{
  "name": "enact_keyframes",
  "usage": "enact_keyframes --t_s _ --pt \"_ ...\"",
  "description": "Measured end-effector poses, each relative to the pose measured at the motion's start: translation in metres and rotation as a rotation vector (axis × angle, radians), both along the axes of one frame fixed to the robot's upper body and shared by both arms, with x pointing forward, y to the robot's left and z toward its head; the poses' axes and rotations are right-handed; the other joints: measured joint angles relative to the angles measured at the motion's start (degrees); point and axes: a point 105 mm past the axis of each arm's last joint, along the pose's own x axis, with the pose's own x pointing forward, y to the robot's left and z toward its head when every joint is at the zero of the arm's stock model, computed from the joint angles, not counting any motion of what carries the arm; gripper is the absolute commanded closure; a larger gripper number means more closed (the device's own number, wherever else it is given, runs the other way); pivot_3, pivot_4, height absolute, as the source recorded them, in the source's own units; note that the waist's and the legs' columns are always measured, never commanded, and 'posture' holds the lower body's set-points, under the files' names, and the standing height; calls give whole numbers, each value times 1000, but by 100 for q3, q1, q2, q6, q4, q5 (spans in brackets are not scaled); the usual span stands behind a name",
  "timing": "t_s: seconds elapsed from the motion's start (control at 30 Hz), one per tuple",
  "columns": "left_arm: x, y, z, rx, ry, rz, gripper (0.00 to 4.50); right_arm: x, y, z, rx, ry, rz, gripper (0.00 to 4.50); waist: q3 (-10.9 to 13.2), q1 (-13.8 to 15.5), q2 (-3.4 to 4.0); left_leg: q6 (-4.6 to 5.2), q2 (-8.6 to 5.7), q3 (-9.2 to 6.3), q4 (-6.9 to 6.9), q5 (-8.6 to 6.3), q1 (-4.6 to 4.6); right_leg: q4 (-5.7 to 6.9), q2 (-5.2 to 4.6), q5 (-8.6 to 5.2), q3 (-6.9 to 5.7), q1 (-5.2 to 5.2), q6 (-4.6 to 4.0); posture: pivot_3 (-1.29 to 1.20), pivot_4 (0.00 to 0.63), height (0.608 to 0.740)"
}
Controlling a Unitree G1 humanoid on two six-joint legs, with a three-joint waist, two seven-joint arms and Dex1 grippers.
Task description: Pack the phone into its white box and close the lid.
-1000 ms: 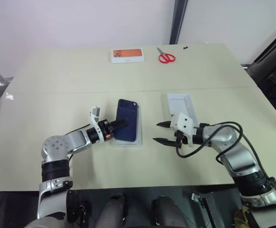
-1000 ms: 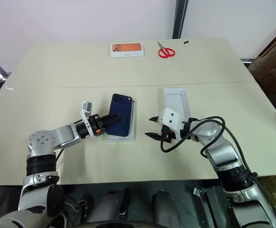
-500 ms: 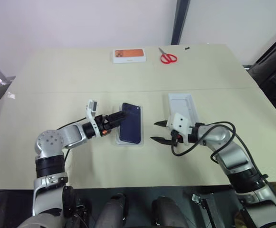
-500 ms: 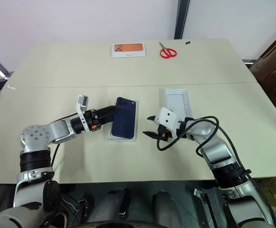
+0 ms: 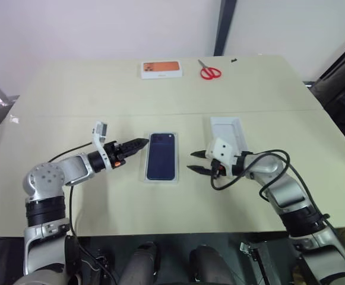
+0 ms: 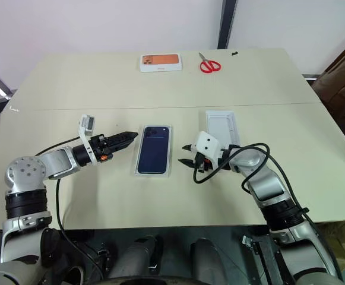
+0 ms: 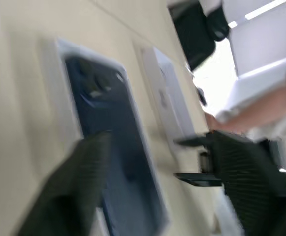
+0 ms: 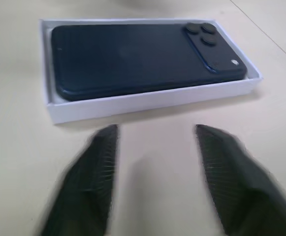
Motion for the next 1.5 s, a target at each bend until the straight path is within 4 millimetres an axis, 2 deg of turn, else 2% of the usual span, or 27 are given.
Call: enact_keyframes --t_s 0.03,0.13,0.37,0.5,0.8,0.9,1.2,1.5 --pt "4 3 -4 55 -12 27 3178 3 0 1 -2 -16 -14 4486 0 0 0 0 -1 1 0 0 0 0 0 0 0 0 0 0 150 734" --pt "13 4 -15 167 -32 67 4455 13 -2 3 -23 -76 -62 4500 0 13 0 0 -2 0 1 0 0 -1 -1 0 0 1 0 0 150 734" --pt "18 -10 -44 422 -88 18 4455 18 5 -10 -70 -103 -87 4500 0 0 1 0 -1 0 -3 0 0 0 0 0 0 -2 0 0 150 734" --pt "19 -20 -45 424 -107 -3 4455 17 12 -18 -128 -126 -63 4500 -4 18 6 1 -3 0 1 0 0 0 -2 0 -1 2 0 0 150 734" --pt "15 -38 -47 408 -102 -68 4455 17 15 -18 -129 -135 -60 4500 -4 27 6 1 -3 -2 2 0 0 0 -2 0 -4 5 0 0 150 734" --pt "13 -47 -47 390 -94 -94 4455 19 6 -18 -150 -137 -76 4500 -4 32 6 1 -5 -1 3 0 0 0 -2 0 -4 5 0 0 150 734" --pt "14 -95 -47 358 -105 -200 4455 29 -39 -12 -222 -143 -181 4500 -3 102 4 2 -6 2 6 1 0 0 -2 0 -3 6 0 0 150 734" --pt "27 -119 -47 360 -145 -256 4455 27 -62 -14 -246 -130 -232 4500 -3 149 4 3 -6 1 16 0 0 0 -2 0 -6 15 1 0 150 734"
